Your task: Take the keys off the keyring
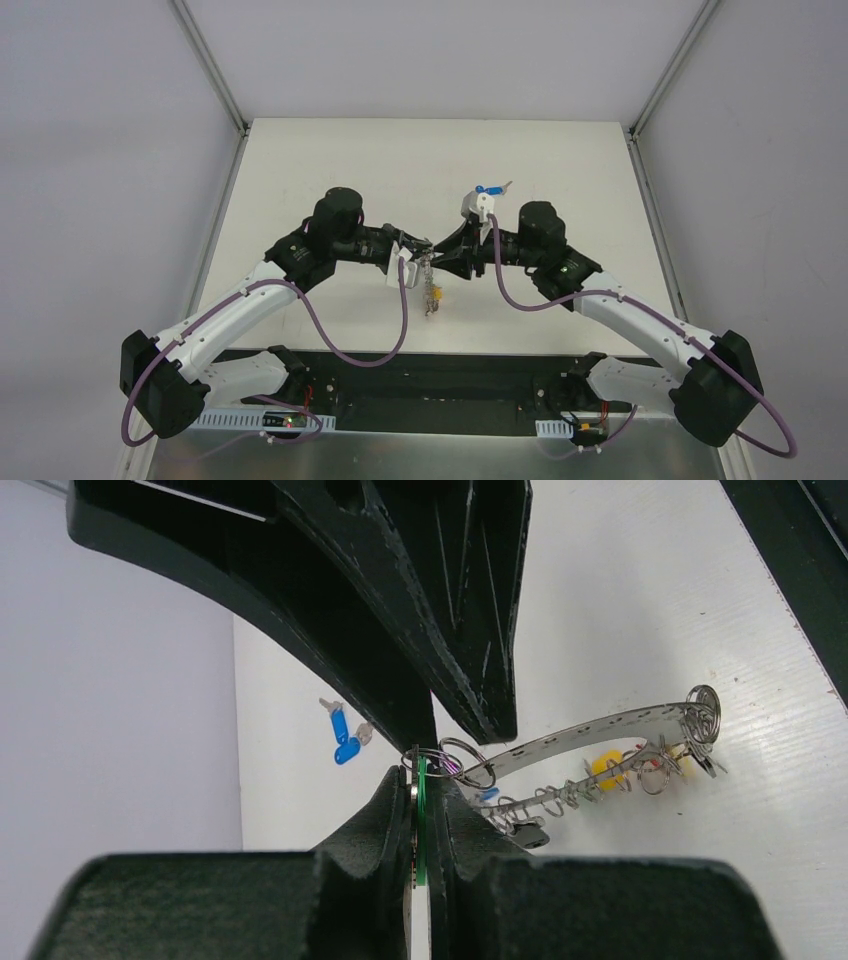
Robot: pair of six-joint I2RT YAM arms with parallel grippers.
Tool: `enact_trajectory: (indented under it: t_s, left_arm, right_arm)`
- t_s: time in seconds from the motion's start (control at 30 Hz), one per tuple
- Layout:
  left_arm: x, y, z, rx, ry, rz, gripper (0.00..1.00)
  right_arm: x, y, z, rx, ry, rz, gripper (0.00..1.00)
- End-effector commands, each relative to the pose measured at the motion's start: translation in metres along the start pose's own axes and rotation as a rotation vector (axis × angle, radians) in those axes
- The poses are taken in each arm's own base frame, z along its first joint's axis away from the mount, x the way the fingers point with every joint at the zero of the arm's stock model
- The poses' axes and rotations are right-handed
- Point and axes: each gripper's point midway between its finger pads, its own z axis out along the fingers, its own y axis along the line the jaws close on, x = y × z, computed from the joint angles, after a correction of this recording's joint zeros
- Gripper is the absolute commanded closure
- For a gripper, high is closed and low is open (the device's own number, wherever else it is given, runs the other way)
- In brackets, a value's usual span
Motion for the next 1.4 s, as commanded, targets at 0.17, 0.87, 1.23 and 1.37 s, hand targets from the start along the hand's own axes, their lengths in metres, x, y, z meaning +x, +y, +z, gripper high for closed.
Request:
enact_trajectory:
  t_s: [0.17,0.87,1.23,1.37]
  left_arm:
    - [-0.027,0.010,-0.005,-0.021,-0.089,0.060,1.00]
    - [-0.026,0.010,-0.006,-0.029,-0.080,0.064,1.00]
    - [-0.025,0.008,-0.005,-0.025,-0.078,0.061,1.00]
    - [-0.026,0.008,-0.005,-0.025,-0.079,0.064,1.00]
  right_arm:
    - [-0.023,0.005,0.013,-0.039,-0.038,-0.082,0.73]
    - [-0.039,-0.002,-0.004,0.108,-0.363,0.242,1.00]
    - [-0.062,-0.022,-0.023,0.185,-0.579,0.359,1.00]
    - [-0.065,-0.026,-0.029,0.200,-0.617,0.388,1.00]
